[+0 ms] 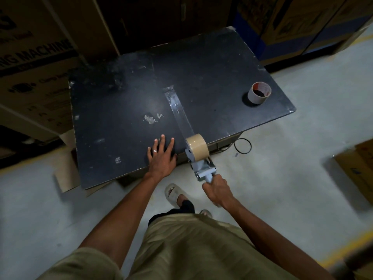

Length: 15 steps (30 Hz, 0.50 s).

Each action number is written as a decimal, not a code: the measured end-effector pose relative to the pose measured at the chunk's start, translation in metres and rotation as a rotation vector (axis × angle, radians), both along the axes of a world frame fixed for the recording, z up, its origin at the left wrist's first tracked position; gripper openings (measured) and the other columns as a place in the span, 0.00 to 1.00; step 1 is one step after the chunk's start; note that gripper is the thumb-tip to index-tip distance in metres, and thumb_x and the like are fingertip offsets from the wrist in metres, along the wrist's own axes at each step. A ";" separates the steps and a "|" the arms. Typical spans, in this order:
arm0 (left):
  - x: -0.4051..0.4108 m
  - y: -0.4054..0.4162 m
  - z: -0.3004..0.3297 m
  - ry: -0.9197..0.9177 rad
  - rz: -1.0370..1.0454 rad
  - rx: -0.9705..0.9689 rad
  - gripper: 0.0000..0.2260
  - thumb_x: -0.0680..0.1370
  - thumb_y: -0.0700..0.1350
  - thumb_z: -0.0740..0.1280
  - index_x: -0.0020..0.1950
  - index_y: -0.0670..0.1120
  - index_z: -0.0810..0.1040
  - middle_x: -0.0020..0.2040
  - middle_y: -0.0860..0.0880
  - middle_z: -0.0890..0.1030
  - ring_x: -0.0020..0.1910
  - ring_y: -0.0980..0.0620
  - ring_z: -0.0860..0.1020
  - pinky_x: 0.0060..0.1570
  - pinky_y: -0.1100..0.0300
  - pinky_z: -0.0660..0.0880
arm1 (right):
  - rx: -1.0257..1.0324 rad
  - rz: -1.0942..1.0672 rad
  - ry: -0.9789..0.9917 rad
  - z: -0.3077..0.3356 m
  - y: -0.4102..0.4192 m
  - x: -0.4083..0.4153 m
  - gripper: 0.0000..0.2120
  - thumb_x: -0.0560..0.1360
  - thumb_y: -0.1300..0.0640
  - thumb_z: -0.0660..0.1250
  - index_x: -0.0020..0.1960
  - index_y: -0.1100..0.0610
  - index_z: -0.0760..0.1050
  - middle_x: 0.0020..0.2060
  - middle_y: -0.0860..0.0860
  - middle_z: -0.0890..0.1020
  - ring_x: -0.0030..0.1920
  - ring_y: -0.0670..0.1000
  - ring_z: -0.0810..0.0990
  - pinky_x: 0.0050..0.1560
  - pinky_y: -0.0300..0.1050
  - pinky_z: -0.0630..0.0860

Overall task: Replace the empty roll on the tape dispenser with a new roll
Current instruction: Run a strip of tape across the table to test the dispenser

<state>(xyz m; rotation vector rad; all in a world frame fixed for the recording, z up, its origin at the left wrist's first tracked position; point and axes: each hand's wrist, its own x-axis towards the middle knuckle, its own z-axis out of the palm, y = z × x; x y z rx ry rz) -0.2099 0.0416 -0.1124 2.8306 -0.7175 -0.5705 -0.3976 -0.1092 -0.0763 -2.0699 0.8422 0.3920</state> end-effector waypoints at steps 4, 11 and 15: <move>-0.001 0.000 -0.001 -0.002 0.003 -0.014 0.30 0.82 0.59 0.54 0.81 0.57 0.43 0.82 0.47 0.40 0.80 0.41 0.42 0.75 0.37 0.44 | 0.018 -0.037 0.125 -0.027 -0.007 -0.035 0.16 0.66 0.49 0.59 0.43 0.61 0.75 0.35 0.54 0.77 0.35 0.55 0.78 0.33 0.43 0.74; -0.005 -0.001 0.000 -0.022 0.014 -0.023 0.30 0.82 0.59 0.53 0.81 0.57 0.44 0.82 0.47 0.40 0.80 0.41 0.42 0.75 0.37 0.44 | 0.092 -0.180 0.118 -0.035 -0.015 -0.028 0.07 0.67 0.53 0.64 0.35 0.56 0.75 0.30 0.55 0.81 0.29 0.56 0.80 0.31 0.54 0.80; -0.005 0.000 0.000 -0.032 0.020 -0.021 0.30 0.82 0.59 0.54 0.81 0.57 0.44 0.82 0.47 0.41 0.80 0.41 0.43 0.75 0.37 0.44 | 0.126 -0.185 0.123 -0.044 -0.018 -0.025 0.10 0.64 0.51 0.64 0.37 0.57 0.77 0.31 0.56 0.82 0.30 0.57 0.81 0.32 0.57 0.81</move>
